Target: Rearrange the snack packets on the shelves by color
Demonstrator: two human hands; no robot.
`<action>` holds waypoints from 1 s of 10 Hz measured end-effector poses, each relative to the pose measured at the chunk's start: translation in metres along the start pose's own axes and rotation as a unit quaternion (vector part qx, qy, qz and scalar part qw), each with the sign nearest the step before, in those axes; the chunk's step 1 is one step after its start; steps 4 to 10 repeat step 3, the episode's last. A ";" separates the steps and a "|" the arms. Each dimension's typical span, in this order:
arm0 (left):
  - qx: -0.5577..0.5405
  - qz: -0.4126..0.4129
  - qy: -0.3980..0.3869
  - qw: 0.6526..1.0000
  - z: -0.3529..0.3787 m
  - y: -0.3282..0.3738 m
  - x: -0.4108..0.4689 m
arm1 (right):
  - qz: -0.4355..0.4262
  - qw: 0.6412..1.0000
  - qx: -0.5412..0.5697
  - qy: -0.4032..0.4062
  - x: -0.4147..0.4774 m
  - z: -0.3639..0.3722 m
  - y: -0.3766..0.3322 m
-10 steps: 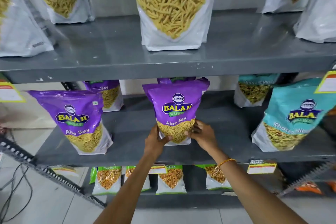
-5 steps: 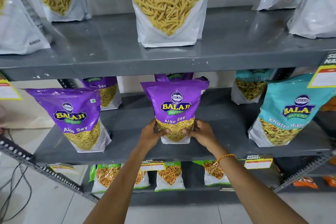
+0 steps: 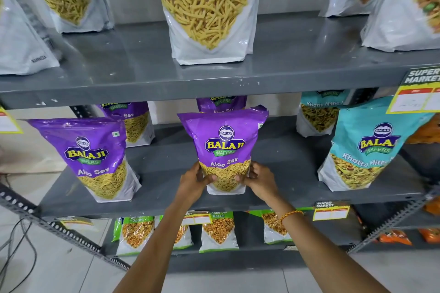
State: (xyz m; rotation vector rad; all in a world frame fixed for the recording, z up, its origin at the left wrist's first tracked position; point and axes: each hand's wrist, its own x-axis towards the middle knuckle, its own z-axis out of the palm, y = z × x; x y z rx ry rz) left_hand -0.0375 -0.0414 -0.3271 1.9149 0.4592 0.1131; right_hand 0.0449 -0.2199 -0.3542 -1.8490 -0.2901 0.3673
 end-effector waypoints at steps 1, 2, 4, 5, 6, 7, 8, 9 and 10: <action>0.018 -0.006 -0.008 1.000 0.000 0.001 -0.001 | -0.007 1.000 -0.018 -0.002 0.003 0.001 0.004; 0.045 -0.006 -0.012 0.999 0.000 0.006 -0.007 | -0.019 0.999 -0.023 -0.012 0.000 0.000 0.003; 0.128 0.002 0.042 0.991 0.004 0.015 -0.019 | -0.022 1.000 -0.016 0.015 -0.005 0.000 0.003; 0.128 0.002 0.042 0.991 0.004 0.015 -0.019 | -0.022 1.000 -0.016 0.015 -0.005 0.000 0.003; 0.128 0.002 0.042 0.991 0.004 0.015 -0.019 | -0.022 1.000 -0.016 0.015 -0.005 0.000 0.003; 0.128 0.002 0.042 0.991 0.004 0.015 -0.019 | -0.022 1.000 -0.016 0.015 -0.005 0.000 0.003; 0.128 0.002 0.042 0.991 0.004 0.015 -0.019 | -0.022 1.000 -0.016 0.015 -0.005 0.000 0.003; 0.128 0.002 0.042 0.991 0.004 0.015 -0.019 | -0.022 1.000 -0.016 0.015 -0.005 0.000 0.003; 0.128 0.002 0.042 0.991 0.004 0.015 -0.019 | -0.022 1.000 -0.016 0.015 -0.005 0.000 0.003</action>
